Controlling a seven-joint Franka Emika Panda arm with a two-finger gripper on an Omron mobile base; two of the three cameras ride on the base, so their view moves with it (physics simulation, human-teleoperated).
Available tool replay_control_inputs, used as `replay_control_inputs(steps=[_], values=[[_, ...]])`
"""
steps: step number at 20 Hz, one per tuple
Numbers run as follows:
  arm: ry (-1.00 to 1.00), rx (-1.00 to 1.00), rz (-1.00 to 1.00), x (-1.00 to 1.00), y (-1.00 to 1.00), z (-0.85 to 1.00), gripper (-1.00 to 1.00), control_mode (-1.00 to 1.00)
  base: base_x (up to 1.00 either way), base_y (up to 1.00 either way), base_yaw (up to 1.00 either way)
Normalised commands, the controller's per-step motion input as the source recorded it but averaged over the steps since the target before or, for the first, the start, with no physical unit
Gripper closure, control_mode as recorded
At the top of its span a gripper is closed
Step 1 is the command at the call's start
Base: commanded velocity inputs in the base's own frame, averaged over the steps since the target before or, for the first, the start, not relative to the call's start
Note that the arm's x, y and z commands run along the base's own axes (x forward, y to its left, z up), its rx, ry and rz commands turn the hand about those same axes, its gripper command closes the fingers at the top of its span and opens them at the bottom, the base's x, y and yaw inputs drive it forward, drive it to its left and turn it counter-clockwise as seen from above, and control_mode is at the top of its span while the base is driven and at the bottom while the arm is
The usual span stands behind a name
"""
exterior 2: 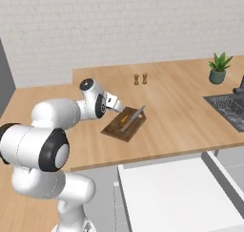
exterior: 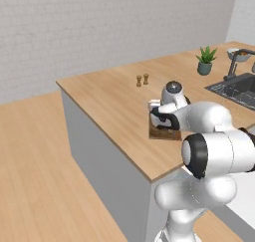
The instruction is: Pick up the knife from the drawer and place it on the cutting board. Then place the meat from the plate to the cutting board.
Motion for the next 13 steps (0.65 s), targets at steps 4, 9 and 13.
replay_control_inputs(steps=[4,9,13], values=[[-0.18,0.0,0.0,-0.45,0.09,0.27,-1.0,-1.0,0.0,0.0,0.0],[-0.09,-0.02,0.0,-0.2,0.26,0.19,-1.0,-1.0,0.0,0.0,0.0],[-0.01,0.0,0.0,-0.05,0.12,0.0,-1.0,-1.0,0.0,0.0,0.0]])
